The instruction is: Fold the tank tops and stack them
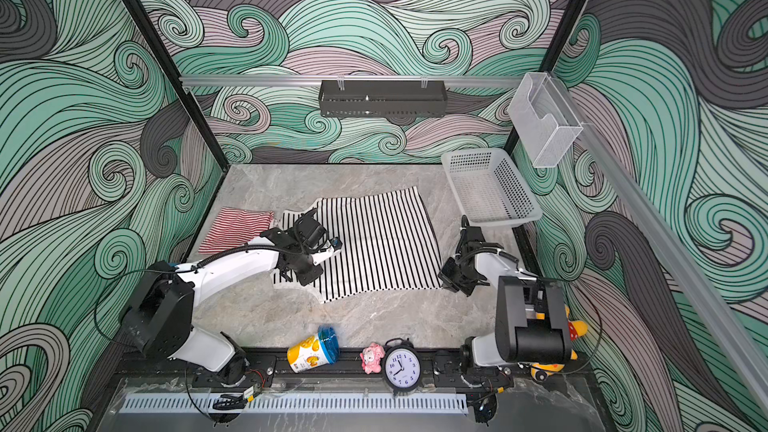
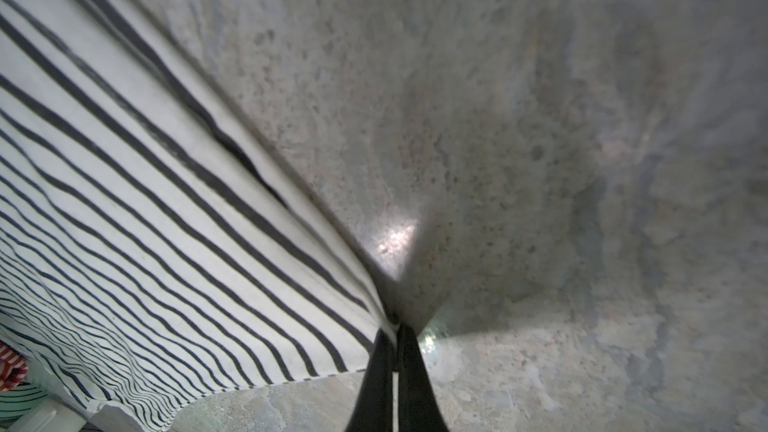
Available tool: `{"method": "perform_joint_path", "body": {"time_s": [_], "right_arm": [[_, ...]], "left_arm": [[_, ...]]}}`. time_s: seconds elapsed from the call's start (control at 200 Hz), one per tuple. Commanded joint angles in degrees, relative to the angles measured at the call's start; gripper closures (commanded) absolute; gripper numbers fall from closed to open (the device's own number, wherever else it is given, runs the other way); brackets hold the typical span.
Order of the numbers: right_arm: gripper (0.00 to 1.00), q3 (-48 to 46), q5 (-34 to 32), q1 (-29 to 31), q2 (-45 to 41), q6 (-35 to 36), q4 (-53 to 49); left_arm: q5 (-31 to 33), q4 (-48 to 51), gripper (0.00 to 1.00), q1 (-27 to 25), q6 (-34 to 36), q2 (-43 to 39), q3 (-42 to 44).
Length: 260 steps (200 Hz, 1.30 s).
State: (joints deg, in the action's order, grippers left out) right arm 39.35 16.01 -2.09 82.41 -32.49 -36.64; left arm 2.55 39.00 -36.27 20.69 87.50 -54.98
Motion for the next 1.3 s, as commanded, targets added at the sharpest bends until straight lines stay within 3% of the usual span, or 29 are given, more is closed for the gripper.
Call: {"method": "perform_joint_path", "body": {"time_s": [0.0, 0.395, 0.706, 1.166, 1.296], "right_arm": [[1.0, 0.27, -2.47, 0.44, -3.68, 0.34, -4.22], [1.0, 1.29, -1.99, 1.65, -8.76, -0.53, -7.83], [1.0, 1.08, -1.86, 1.74, -7.63, -0.82, -6.96], [1.0, 1.38, -2.47, 1.74, -7.05, -0.91, -7.16], [1.0, 1.87, -2.46, 1.74, -6.32, -0.88, -7.19]], "left_arm": [[1.57, -0.93, 0.63, -1.97, 2.5, 2.19, 2.46], [-4.36, -1.0, 0.58, -8.06, 4.11, -1.22, 3.91], [-2.31, -0.37, 0.58, -13.15, 4.27, 1.22, 4.0], [-0.69, -0.71, 0.6, -14.0, 4.19, 3.13, 6.26], [-1.55, -0.34, 0.66, -14.17, 4.27, 3.5, 6.07]]}}
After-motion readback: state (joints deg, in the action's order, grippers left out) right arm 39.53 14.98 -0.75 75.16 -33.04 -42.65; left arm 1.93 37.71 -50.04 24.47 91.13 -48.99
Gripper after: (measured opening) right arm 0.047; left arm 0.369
